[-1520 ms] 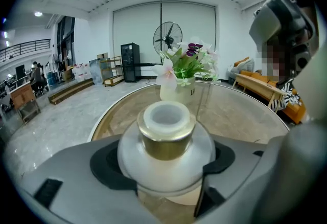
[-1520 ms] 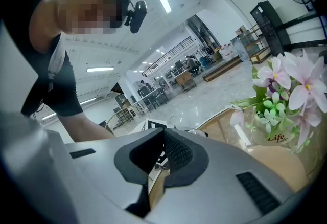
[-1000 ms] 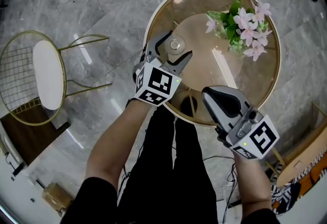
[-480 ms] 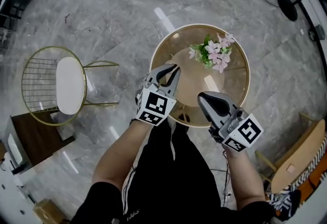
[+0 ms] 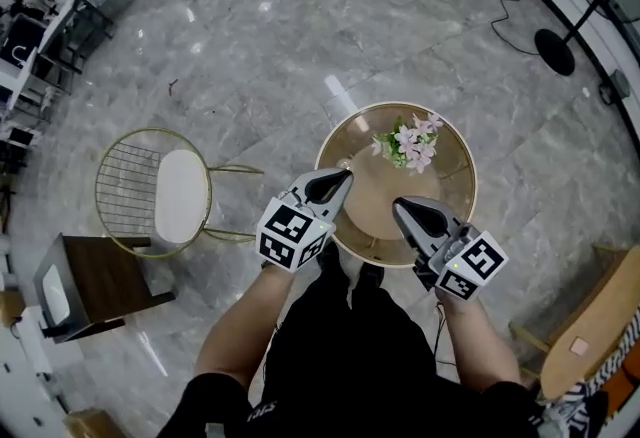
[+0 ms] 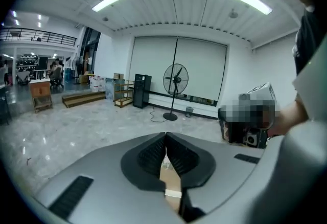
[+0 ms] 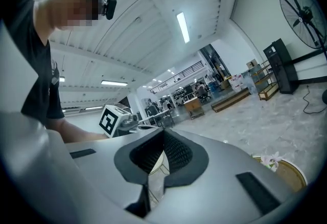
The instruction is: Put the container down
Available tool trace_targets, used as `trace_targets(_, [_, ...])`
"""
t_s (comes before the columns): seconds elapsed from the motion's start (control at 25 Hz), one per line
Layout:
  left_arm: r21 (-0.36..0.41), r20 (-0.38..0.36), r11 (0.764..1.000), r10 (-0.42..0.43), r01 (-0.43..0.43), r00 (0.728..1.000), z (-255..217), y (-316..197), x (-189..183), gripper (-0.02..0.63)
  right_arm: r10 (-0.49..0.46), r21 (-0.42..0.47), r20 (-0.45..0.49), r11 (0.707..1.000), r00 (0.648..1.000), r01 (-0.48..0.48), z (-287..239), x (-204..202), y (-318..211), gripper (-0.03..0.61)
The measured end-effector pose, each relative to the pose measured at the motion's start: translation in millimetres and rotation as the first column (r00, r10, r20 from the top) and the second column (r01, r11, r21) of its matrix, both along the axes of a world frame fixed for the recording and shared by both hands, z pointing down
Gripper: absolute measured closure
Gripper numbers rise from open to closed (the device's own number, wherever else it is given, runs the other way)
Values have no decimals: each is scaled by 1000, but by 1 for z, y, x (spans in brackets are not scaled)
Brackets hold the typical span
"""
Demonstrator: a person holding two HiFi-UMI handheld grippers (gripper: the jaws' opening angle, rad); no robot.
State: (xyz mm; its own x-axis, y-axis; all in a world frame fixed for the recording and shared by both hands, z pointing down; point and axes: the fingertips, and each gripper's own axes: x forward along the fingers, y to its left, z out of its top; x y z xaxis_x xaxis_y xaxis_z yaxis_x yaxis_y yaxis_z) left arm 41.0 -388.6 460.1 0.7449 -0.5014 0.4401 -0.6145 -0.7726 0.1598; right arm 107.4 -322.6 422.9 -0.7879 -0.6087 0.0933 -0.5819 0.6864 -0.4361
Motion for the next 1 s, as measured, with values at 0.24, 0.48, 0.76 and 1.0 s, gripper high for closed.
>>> trace_targets(0.24, [8,-72,1000,3,-3,997,-52,25,1,597,-16,35,22,999,1000,15,-38,7,8,565])
trace_targets(0.48, [-14,-149,1000,19,-22,989,-78,40,-14,597,5,77,31,997,1000,-8,-67,-5,10,566])
trace_targets(0.76, [57,-233,995,95,-84,968,-117,60,-56,597,46,86,36,995,998,-49,-90,-63,27,566])
trace_targets(1.0, [114,-214,990,102,-78,971,-143,83,-139,597,109,116,5,987,994,-109,-116,-140,45,566])
